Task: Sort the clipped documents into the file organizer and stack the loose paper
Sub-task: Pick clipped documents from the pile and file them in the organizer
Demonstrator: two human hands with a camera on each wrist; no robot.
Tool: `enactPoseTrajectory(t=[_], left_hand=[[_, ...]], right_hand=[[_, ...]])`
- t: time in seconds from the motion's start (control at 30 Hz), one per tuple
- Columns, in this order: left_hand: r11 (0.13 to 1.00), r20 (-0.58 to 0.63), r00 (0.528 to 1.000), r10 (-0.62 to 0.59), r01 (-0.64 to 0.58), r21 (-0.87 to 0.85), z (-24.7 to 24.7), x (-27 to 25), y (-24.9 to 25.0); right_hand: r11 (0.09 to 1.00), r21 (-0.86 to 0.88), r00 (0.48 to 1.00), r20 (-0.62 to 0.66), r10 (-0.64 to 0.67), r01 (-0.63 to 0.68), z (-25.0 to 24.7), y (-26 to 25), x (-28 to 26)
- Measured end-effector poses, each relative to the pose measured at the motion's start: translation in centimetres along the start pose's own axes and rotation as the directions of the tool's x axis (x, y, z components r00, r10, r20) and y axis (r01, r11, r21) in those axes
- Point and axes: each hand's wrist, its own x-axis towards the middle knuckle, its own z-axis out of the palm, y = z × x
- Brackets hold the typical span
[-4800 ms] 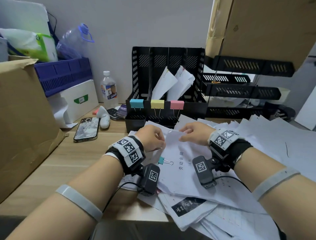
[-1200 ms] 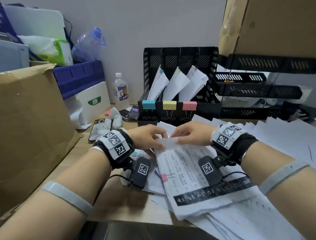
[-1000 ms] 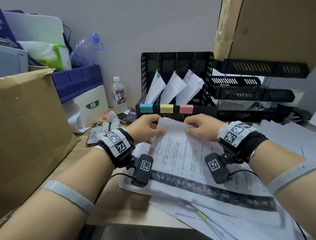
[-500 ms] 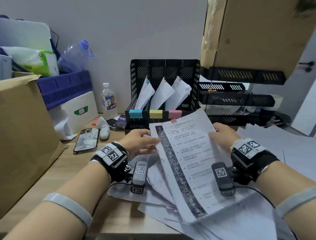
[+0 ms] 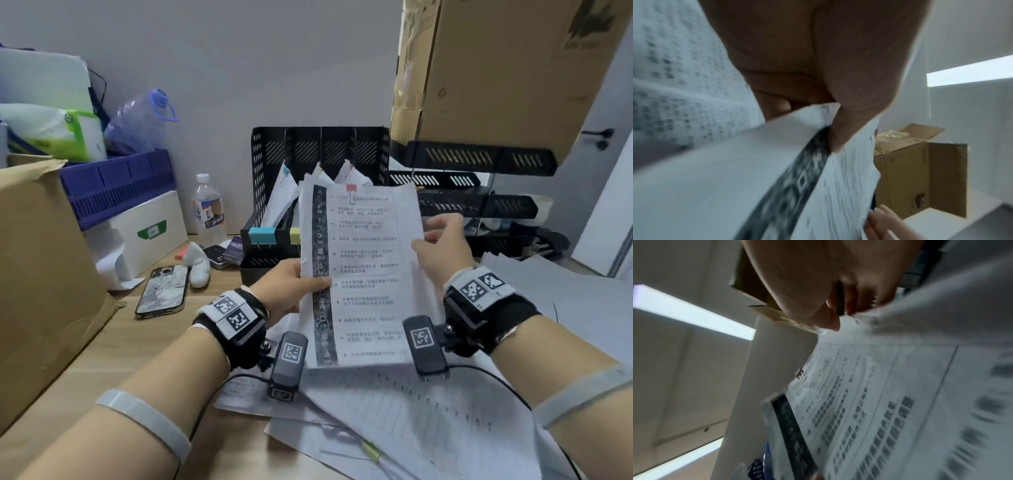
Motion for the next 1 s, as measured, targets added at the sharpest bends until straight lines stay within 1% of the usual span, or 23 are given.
enactPoseTrajectory(t=[0.07,0.1,0.13,0.17,0.2,0.23,0.27,0.3,0.37,0.43,0.47,0.5,0.53,0.6,0.63,0.67,0.7,0.73,0.77,0.8,0.83,0.9,1.0], left_hand=[[0.992,-0.089,0.989,0.120,-0.117,0.041,0.3,0.6,0.8],[0.979,-0.130,0.973,0.192,-0.181,0.092,0.5,1.0,1.4],[0.954,-0.165,0.949,0.269,-0.239,0.181,0.7,1.6,1.9],[0.918,-0.180,0.922,0.344,-0.288,0.274,0.9,2.2,2.4],[0.875,-0.177,0.898,0.403,-0.322,0.361,1.4,2.8,2.9],[0.836,-0.150,0.881,0.449,-0.354,0.419,2.0,3.2,3.4],[0.807,-0.101,0.875,0.473,-0.385,0.449,2.8,3.7,3.8],[0.792,-0.035,0.876,0.481,-0.417,0.447,3.6,4.2,4.2],[0.822,0.089,0.892,0.443,-0.444,0.356,4.9,4.8,5.1],[0.863,0.194,0.901,0.389,-0.430,0.265,5.3,5.3,5.9],[0.880,0.213,0.907,0.363,-0.409,0.241,5.2,5.6,6.2],[0.894,0.201,0.916,0.348,-0.389,0.222,5.0,6.0,6.4],[0.898,0.153,0.926,0.345,-0.373,0.233,4.7,6.7,6.6],[0.872,0.038,0.930,0.365,-0.356,0.338,4.4,8.3,6.7],[0.828,0.019,0.925,0.380,-0.350,0.439,4.3,9.4,6.7],[0.742,0.026,0.922,0.387,-0.328,0.585,4.1,10.5,6.5],[0.629,0.047,0.930,0.364,-0.283,0.724,4.0,11.5,6.2],[0.521,0.052,0.948,0.314,-0.218,0.825,3.8,12.4,5.9],[0.452,0.028,0.969,0.245,-0.140,0.881,3.7,13.1,5.6],[0.408,-0.013,0.984,0.179,-0.062,0.911,3.7,13.6,5.4],[0.391,-0.049,0.989,0.139,-0.010,0.920,3.7,14.0,5.3],[0.432,-0.097,0.982,0.161,0.019,0.902,3.7,14.4,5.3],[0.554,-0.153,0.962,0.226,0.002,0.833,3.3,14.3,5.5]], right_hand=[[0.989,-0.075,0.988,-0.081,-0.130,0.124,-0.1,-1.2,-0.5],[0.979,-0.106,0.983,-0.043,-0.179,0.174,0.0,-1.9,-0.8],[0.978,-0.100,0.982,0.067,-0.178,0.184,0.3,-2.6,-1.1],[0.989,-0.045,0.966,0.223,-0.131,0.144,0.6,-3.3,-1.6],[0.998,0.035,0.928,0.367,-0.068,0.059,1.2,-4.1,-2.0],[0.995,0.098,0.893,0.450,-0.032,-0.014,1.8,-4.7,-2.2],[0.990,0.135,0.881,0.472,-0.027,-0.042,2.4,-5.3,-2.5],[0.985,0.164,0.894,0.446,-0.034,-0.044,2.9,-5.8,-2.3],[0.980,0.196,0.951,0.308,-0.018,-0.045,3.7,-6.0,-0.9],[0.972,0.228,0.988,0.153,0.027,-0.062,3.7,-5.8,0.8],[0.961,0.271,0.995,0.092,0.024,-0.048,3.5,-5.7,1.5],[0.950,0.312,0.999,0.046,0.013,-0.027,3.1,-5.6,2.1],[0.947,0.321,1.000,0.008,0.006,-0.009,2.8,-5.5,2.8],[0.957,0.290,1.000,-0.024,-0.020,0.026,1.8,-5.8,3.8],[0.960,0.275,0.998,-0.026,-0.049,0.055,1.4,-6.0,4.4],[0.963,0.257,0.997,-0.026,-0.075,0.079,1.1,-6.3,4.9],[0.964,0.250,0.996,-0.018,-0.084,0.086,0.7,-6.9,5.4],[0.963,0.255,0.996,-0.008,-0.085,0.084,0.4,-7.3,5.9],[0.961,0.269,0.997,0.007,-0.071,0.066,0.2,-7.7,6.5],[0.958,0.283,0.998,0.018,-0.055,0.048,0.1,-8.0,7.0],[0.958,0.285,0.998,0.031,-0.048,0.037,-0.1,-8.3,7.4],[0.955,0.294,0.997,0.054,-0.055,0.037,-0.3,-9.1,8.0],[0.945,0.325,0.994,0.087,-0.063,0.032,-0.1,-10.1,9.0]])
